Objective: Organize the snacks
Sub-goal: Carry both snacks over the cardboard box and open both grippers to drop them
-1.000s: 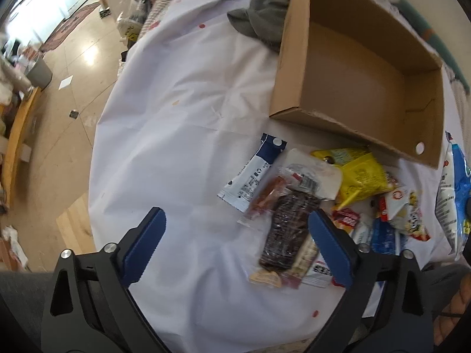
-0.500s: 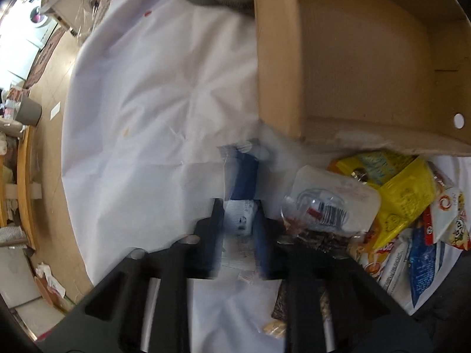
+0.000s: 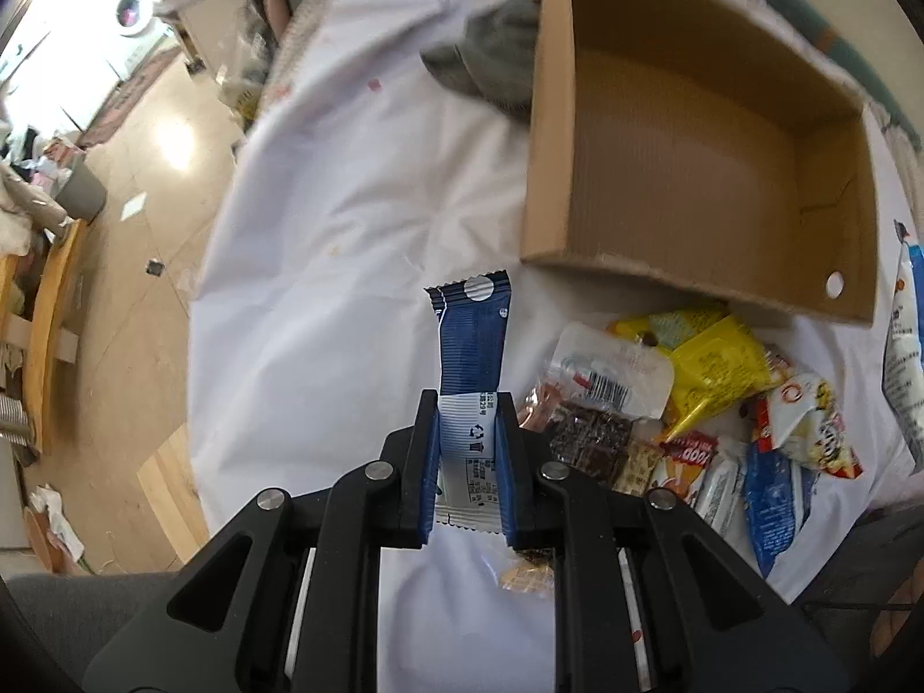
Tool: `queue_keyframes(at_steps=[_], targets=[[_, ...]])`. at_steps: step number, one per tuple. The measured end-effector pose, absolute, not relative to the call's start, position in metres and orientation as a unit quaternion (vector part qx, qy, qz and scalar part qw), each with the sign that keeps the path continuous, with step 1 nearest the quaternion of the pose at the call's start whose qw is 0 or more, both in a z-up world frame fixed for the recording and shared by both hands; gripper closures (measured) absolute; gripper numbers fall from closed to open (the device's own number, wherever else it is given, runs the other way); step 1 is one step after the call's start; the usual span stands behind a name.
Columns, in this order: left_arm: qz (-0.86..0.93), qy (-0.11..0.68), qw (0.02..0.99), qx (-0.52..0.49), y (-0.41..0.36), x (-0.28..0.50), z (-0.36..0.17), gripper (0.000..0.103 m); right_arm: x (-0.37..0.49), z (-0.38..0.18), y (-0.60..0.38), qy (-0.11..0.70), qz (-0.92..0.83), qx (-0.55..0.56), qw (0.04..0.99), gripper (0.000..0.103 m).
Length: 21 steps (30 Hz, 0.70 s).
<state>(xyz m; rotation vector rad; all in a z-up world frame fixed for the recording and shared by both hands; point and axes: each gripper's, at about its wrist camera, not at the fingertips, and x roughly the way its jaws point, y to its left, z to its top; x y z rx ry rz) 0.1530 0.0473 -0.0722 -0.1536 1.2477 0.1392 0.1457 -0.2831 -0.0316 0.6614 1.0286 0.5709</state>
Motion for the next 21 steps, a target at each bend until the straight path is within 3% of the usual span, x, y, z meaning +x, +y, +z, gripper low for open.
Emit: queue_keyframes(at_steps=[8, 21], targets=[[0.049, 0.469, 0.88, -0.049, 0.026, 0.14, 0.004, 0.089, 0.144, 0.0, -0.274, 0.418, 0.287, 0.269, 0.819, 0.048], [0.002, 0.444, 0.896, -0.034, -0.011, 0.184, 0.026, 0.089, 0.195, -0.002, -0.271, 0.422, 0.261, 0.236, 0.836, 0.048]])
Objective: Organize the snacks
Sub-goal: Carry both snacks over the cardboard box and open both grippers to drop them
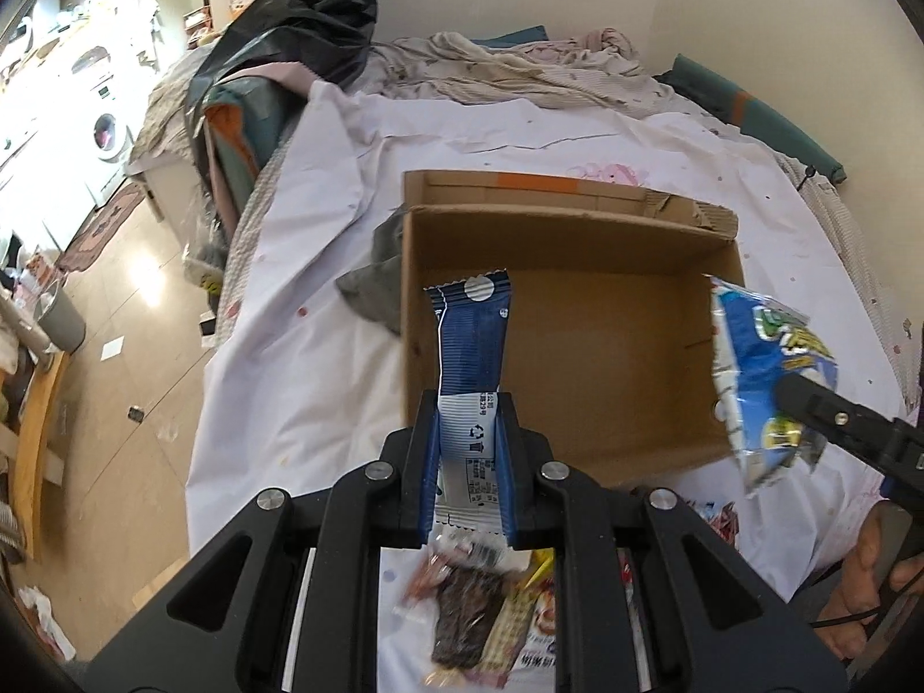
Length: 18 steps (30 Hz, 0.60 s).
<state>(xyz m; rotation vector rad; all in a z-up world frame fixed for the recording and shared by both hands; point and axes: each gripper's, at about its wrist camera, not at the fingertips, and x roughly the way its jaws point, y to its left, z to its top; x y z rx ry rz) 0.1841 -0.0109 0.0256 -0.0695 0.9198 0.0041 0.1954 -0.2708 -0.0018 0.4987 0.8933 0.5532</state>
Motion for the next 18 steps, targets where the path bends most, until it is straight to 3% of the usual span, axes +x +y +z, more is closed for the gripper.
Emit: queue_keyframes(at_steps=[18], targets=[[-0.039, 0.451, 0.892, -0.016, -0.038, 0.231, -0.018, 0.089, 0.254, -0.036, -0.237, 0.469, 0.234, 0.136, 0.841, 0.047]])
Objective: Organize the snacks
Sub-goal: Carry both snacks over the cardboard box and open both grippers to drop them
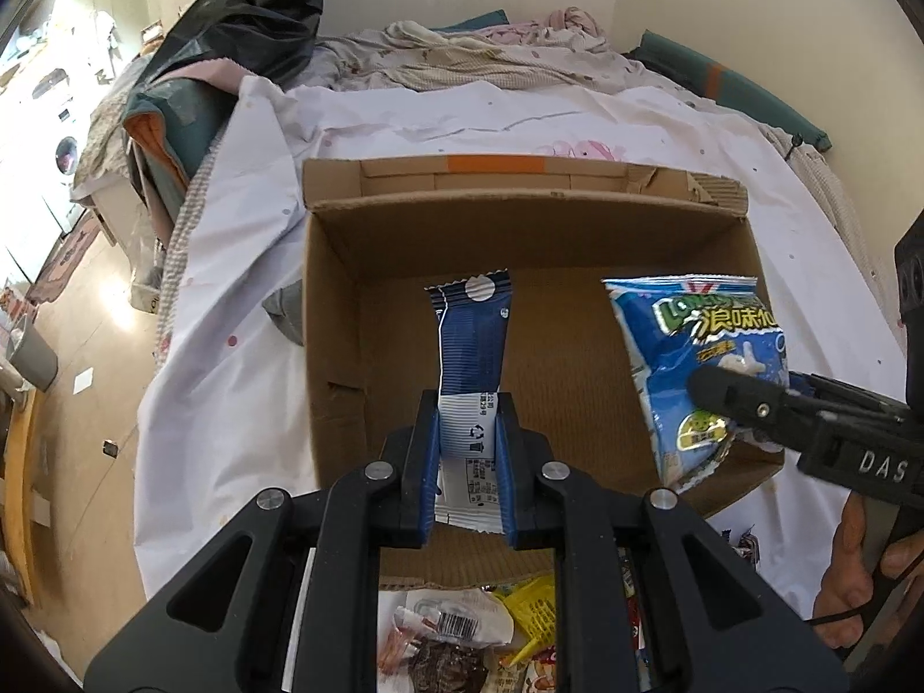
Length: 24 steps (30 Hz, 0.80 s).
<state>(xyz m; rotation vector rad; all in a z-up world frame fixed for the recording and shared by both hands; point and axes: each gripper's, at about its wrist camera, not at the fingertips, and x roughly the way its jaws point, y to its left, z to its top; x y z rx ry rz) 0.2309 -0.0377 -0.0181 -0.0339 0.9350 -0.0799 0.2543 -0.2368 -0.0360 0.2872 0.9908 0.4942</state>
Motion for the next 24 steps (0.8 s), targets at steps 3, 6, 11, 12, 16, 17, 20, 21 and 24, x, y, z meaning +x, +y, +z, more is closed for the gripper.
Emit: queue_keyframes(at_steps=[3, 6, 11, 12, 16, 17, 20, 21, 24], targets=[[-0.039, 0.454, 0.89, -0.022, -0.037, 0.235, -0.023, 0.088, 0.256, -0.041, -0.232, 0.474, 0.234, 0.128, 0.839, 0.047], [-0.039, 0.461, 0.886, -0.027, -0.037, 0.239, -0.026, 0.088, 0.26, -0.045, -0.228, 0.482, 0.236, 0.122, 0.835, 0.046], [-0.035, 0.475, 0.879, -0.032, -0.037, 0.242, -0.033, 0.088, 0.261, -0.05, -0.223, 0.487, 0.235, 0.109, 0.834, 0.045], [-0.035, 0.476, 0.878, -0.032, -0.038, 0.242, -0.034, 0.088, 0.261, -0.05, -0.223, 0.487, 0.235, 0.107, 0.835, 0.045], [-0.035, 0.479, 0.876, -0.039, -0.037, 0.243, -0.034, 0.088, 0.261, -0.049, -0.224, 0.482, 0.234, 0.107, 0.838, 0.045], [-0.034, 0.483, 0.874, -0.04, -0.037, 0.243, -0.035, 0.088, 0.261, -0.048, -0.224, 0.48, 0.234, 0.108, 0.839, 0.045], [-0.034, 0.489, 0.87, -0.046, -0.037, 0.244, -0.037, 0.085, 0.259, -0.047, -0.227, 0.476, 0.233, 0.114, 0.84, 0.043], [-0.034, 0.491, 0.869, -0.045, -0.037, 0.243, -0.037, 0.079, 0.259, -0.046, -0.229, 0.473, 0.232, 0.118, 0.842, 0.038], [-0.034, 0.486, 0.872, -0.043, -0.038, 0.24, -0.036, 0.053, 0.257, -0.042, -0.234, 0.463, 0.23, 0.126, 0.847, 0.023]])
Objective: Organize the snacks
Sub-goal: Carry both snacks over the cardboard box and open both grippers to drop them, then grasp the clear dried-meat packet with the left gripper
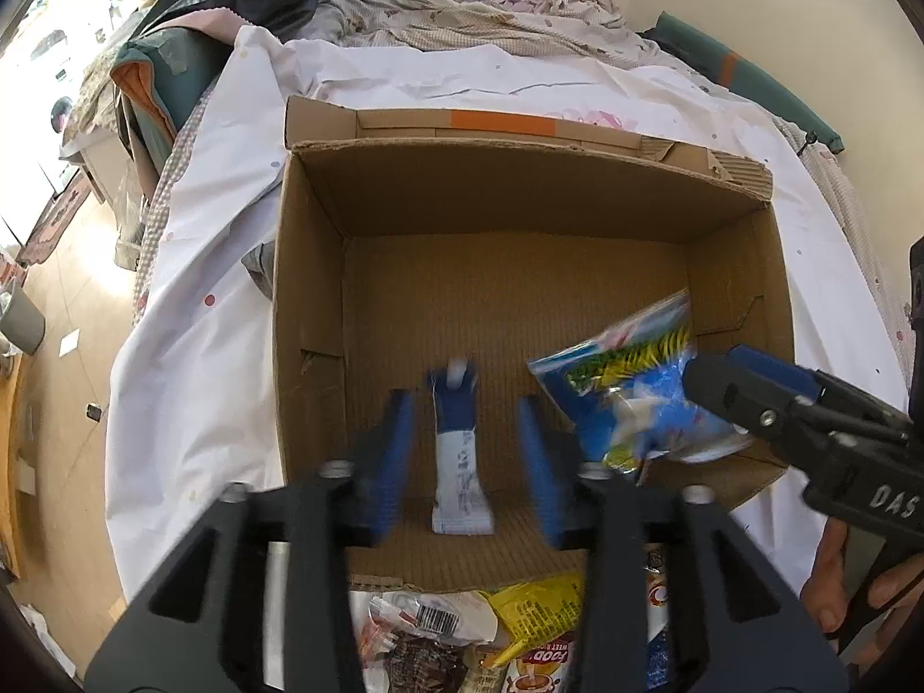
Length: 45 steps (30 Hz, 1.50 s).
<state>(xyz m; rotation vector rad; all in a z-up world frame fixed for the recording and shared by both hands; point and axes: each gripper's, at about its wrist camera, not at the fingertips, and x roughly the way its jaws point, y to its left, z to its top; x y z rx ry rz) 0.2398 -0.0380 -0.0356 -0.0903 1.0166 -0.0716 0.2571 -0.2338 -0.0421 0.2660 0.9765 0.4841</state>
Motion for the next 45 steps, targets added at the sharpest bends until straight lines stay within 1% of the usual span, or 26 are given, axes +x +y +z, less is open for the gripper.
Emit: queue_keyframes(at_steps=[1, 2, 3, 4, 9, 11, 15, 21, 23, 26, 27, 37, 41, 45], targets=[[-0.034, 0.487, 0.872, -0.046, -0.038, 0.239, -0.035, 0.046, 0.257, -0.04, -0.236, 0.459, 0.226, 0.128, 0.85, 0.021], [-0.038, 0.487, 0.871, -0.053, -0.037, 0.239, -0.034, 0.031, 0.257, -0.039, -0.236, 0.457, 0.224, 0.128, 0.851, 0.02], [-0.044, 0.486, 0.871, -0.059, -0.037, 0.238, -0.033, 0.02, 0.257, -0.038, -0.237, 0.455, 0.22, 0.128, 0.853, 0.019], [-0.046, 0.484, 0.872, -0.063, -0.037, 0.237, -0.031, 0.017, 0.257, -0.037, -0.238, 0.454, 0.215, 0.127, 0.855, 0.019], [-0.031, 0.473, 0.879, -0.053, -0.035, 0.233, -0.028, 0.017, 0.258, -0.035, -0.242, 0.451, 0.211, 0.136, 0.856, 0.018], [-0.023, 0.47, 0.881, -0.052, -0.033, 0.231, -0.027, 0.017, 0.257, -0.033, -0.244, 0.45, 0.207, 0.136, 0.858, 0.016], [-0.013, 0.466, 0.883, -0.051, -0.029, 0.23, -0.027, 0.017, 0.253, -0.026, -0.245, 0.439, 0.199, 0.133, 0.866, 0.008], [-0.017, 0.45, 0.891, -0.057, -0.022, 0.221, -0.02, 0.017, 0.247, -0.018, -0.249, 0.43, 0.195, 0.139, 0.871, 0.002], [-0.026, 0.448, 0.892, -0.064, -0.019, 0.218, -0.016, 0.016, 0.242, -0.016, -0.253, 0.43, 0.196, 0.147, 0.869, 0.001], [-0.01, 0.438, 0.897, -0.056, -0.016, 0.21, -0.009, 0.007, 0.233, -0.011, -0.259, 0.429, 0.19, 0.154, 0.87, 0.001], [-0.008, 0.436, 0.899, -0.054, -0.016, 0.208, -0.007, 0.007, 0.23, -0.01, -0.261, 0.429, 0.187, 0.156, 0.87, 0.001], [-0.004, 0.421, 0.906, -0.056, -0.005, 0.173, 0.007, 0.007, 0.192, 0.0, -0.27, 0.427, 0.186, 0.168, 0.869, 0.001], [-0.014, 0.451, 0.889, -0.073, 0.001, 0.16, 0.001, 0.007, 0.175, 0.0, -0.273, 0.431, 0.185, 0.166, 0.867, 0.001], [-0.006, 0.455, 0.888, -0.067, 0.0, 0.146, 0.0, 0.007, 0.16, -0.005, -0.277, 0.444, 0.181, 0.173, 0.86, 0.001]])
